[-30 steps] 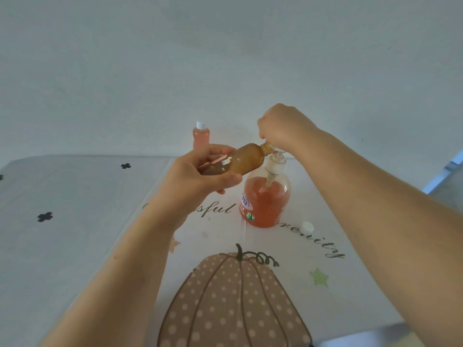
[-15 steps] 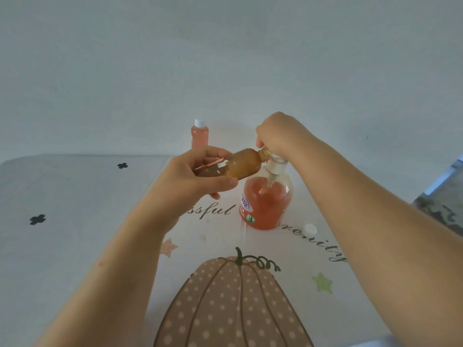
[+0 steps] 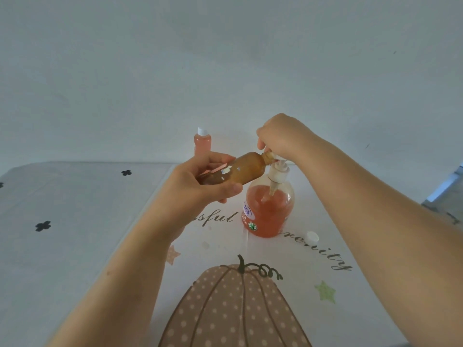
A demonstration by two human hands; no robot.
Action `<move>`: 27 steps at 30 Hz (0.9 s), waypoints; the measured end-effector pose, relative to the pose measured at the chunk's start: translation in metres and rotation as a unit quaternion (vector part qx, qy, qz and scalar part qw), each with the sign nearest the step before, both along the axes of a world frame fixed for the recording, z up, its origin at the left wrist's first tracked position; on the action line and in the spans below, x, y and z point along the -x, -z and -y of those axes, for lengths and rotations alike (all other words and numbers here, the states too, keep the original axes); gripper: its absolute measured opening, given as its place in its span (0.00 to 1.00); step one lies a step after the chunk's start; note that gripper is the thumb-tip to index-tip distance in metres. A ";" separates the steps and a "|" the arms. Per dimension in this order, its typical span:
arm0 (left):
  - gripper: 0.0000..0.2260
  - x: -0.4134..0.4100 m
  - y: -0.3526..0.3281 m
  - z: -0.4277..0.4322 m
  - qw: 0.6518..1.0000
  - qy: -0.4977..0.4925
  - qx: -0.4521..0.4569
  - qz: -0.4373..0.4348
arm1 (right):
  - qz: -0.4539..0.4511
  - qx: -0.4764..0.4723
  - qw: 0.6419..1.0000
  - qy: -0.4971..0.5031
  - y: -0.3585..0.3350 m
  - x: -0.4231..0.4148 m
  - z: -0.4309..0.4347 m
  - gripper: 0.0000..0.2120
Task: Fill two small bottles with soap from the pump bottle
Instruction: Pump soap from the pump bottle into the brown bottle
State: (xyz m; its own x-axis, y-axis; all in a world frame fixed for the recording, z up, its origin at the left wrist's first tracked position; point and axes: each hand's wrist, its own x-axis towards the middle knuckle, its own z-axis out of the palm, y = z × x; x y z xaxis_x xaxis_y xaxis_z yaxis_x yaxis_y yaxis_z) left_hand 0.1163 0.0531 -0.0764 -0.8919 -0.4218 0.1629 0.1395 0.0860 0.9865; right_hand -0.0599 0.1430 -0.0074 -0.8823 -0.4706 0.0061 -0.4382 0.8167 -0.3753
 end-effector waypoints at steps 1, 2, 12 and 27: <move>0.17 0.001 0.001 0.001 1.000 -0.001 0.005 0.008 | 0.002 0.013 1.000 0.000 0.002 0.000 -0.001 0.14; 0.17 0.001 0.001 0.003 1.000 -0.002 0.010 0.018 | -0.002 0.032 0.999 -0.003 0.005 0.001 -0.002 0.15; 0.18 0.001 0.004 0.006 0.999 0.007 0.023 0.033 | 0.033 0.018 0.999 0.029 0.015 -0.005 -0.002 0.13; 0.18 -0.001 0.000 0.003 1.000 0.002 0.005 0.005 | -0.010 -0.022 1.000 -0.019 -0.001 -0.011 -0.002 0.13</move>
State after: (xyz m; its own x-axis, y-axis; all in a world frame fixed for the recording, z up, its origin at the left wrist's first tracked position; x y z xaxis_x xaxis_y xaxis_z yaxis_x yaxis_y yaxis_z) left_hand 0.1173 0.0502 -0.0762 -0.8950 -0.4173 0.1578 0.1292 0.0960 0.9870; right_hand -0.0489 0.1449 -0.0060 -0.8641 -0.5032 0.0022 -0.4756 0.8153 -0.3303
